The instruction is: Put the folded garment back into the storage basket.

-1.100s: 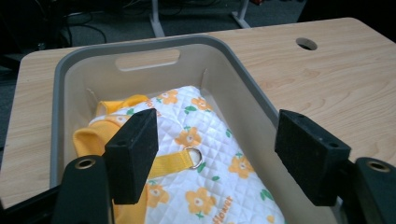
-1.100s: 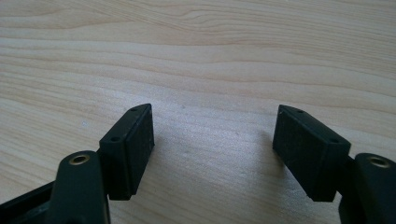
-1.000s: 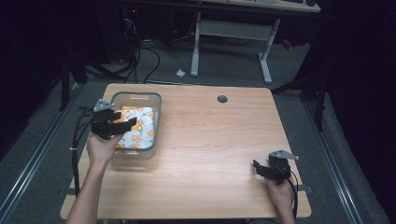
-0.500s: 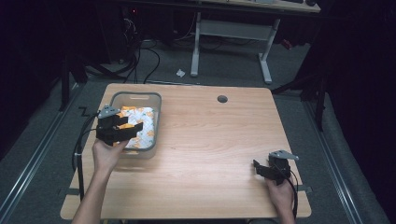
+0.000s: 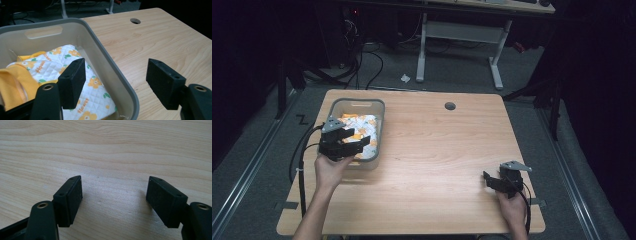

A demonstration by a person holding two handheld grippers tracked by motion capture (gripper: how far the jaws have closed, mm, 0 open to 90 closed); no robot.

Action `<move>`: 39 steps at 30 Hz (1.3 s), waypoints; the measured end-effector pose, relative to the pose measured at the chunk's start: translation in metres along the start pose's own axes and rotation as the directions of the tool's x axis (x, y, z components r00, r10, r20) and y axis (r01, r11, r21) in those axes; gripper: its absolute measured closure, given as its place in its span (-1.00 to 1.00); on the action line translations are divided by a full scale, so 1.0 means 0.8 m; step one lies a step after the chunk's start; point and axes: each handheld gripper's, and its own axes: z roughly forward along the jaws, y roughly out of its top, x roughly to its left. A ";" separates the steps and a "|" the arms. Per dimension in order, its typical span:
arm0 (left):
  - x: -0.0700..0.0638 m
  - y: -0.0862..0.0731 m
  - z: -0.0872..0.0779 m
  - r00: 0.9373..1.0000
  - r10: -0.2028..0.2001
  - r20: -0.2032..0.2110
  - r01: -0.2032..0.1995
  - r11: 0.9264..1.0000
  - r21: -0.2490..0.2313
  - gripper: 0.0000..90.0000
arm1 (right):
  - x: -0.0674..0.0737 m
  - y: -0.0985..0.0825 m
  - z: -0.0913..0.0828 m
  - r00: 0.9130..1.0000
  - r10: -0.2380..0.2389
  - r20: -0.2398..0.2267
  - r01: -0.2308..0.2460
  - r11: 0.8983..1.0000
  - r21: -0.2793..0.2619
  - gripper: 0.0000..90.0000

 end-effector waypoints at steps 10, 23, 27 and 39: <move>-0.013 -0.010 0.002 1.000 0.003 0.025 -0.002 1.000 -0.014 -0.28 | 0.000 0.000 0.000 1.000 0.000 0.000 0.000 1.000 0.000 -0.34; -0.033 -0.021 0.007 0.999 0.012 0.048 -0.011 1.000 -0.026 -0.28 | 0.000 0.000 0.000 1.000 0.000 0.000 0.000 1.000 0.000 -0.34; -0.039 -0.023 0.010 0.998 0.014 0.058 -0.012 0.999 -0.030 -0.28 | 0.000 0.000 0.000 1.000 0.000 0.001 0.000 1.000 0.000 -0.34; -0.059 -0.027 0.016 0.994 0.044 0.098 -0.039 0.998 -0.050 -0.29 | 0.000 0.000 0.000 1.000 0.001 0.001 -0.001 1.000 0.000 -0.34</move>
